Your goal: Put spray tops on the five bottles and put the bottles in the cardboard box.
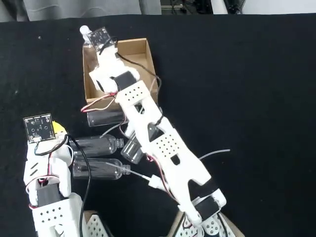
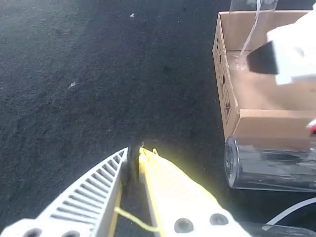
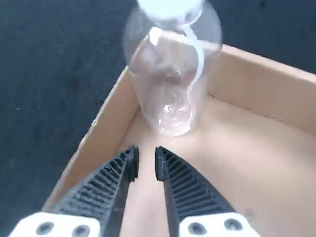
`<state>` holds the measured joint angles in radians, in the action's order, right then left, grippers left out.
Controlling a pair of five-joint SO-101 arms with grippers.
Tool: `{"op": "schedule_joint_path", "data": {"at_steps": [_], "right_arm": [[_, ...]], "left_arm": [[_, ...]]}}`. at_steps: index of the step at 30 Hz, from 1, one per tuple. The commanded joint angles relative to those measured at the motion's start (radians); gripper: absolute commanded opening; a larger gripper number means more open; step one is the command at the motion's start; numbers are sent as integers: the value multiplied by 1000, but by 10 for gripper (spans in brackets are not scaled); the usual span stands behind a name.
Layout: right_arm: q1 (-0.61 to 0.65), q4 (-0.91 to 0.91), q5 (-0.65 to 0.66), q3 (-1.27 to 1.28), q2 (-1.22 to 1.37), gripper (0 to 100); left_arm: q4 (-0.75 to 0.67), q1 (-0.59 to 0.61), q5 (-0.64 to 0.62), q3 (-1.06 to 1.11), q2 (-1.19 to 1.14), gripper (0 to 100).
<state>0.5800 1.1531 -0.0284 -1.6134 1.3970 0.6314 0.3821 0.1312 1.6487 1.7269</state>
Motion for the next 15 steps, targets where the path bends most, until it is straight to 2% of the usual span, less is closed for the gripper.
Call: {"op": "schedule_joint_path", "data": {"at_steps": [1, 10, 15], "right_arm": [[14, 81, 58, -59, -147, 44], [14, 252, 77, -59, -272, 44], [17, 319, 149, -59, -312, 43]], "left_arm": [[-23, 4, 2, -13, 9, 30], [-23, 5, 3, -13, 9, 30], [-23, 1, 3, -13, 9, 30]]}}
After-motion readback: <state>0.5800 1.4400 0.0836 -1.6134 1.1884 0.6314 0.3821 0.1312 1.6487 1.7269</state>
